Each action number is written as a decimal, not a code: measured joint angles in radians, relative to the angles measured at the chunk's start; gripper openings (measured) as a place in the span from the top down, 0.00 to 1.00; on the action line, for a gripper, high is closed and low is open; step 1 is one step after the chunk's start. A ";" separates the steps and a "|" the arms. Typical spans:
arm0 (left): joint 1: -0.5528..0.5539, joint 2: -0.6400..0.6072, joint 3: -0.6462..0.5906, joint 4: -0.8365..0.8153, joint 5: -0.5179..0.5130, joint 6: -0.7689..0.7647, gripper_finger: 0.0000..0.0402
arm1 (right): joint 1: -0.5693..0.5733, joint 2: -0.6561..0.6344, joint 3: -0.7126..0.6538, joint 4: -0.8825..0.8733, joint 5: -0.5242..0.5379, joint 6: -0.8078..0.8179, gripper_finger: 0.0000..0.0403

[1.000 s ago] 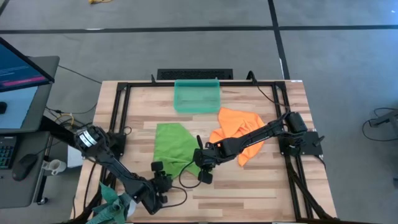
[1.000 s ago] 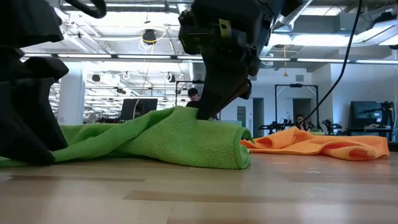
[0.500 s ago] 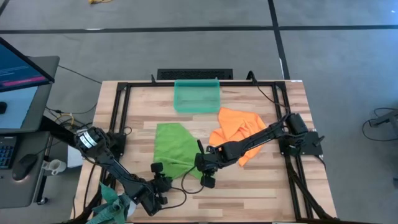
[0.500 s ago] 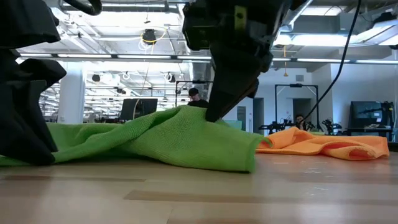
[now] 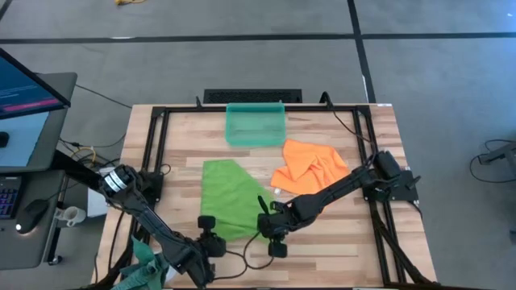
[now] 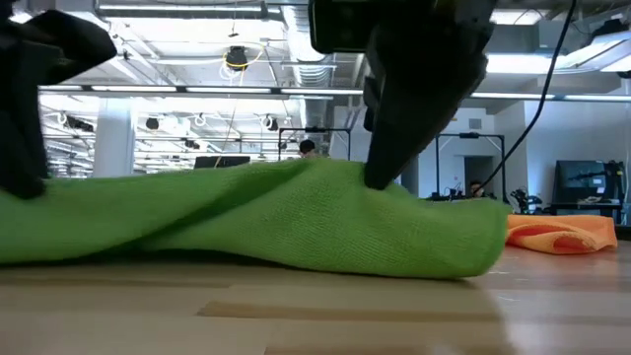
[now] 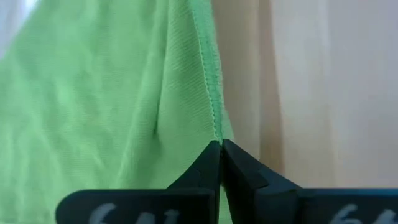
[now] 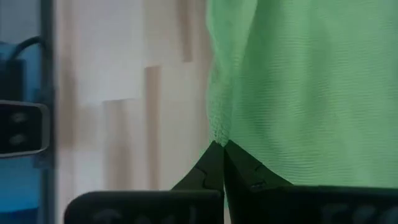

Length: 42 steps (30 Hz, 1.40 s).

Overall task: Roll microfiber towels into tight, uniform cylinder then place into a basket
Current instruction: Fold the green towel

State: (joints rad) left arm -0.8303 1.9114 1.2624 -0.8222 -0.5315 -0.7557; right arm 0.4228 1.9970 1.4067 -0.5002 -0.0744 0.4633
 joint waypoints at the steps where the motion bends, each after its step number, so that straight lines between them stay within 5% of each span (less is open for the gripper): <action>1: 0.000 0.000 0.009 0.001 0.018 0.008 1.00 | 0.003 0.000 0.000 0.009 -0.011 -0.001 0.95; 16: 0.001 -0.001 0.031 0.000 0.002 0.040 1.00 | 0.016 0.000 0.000 0.024 -0.030 -0.105 0.86; 30: 0.002 -0.003 0.031 0.000 -0.004 0.040 1.00 | 0.035 0.006 0.000 -0.003 -0.030 -0.097 0.67; 42: 0.002 -0.003 0.031 0.001 -0.004 0.038 1.00 | 0.113 0.007 -0.059 0.056 -0.029 -0.037 0.64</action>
State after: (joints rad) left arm -0.8288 1.9087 1.2938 -0.8215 -0.5354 -0.7174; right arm 0.5358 2.0037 1.3479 -0.4445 -0.1036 0.4259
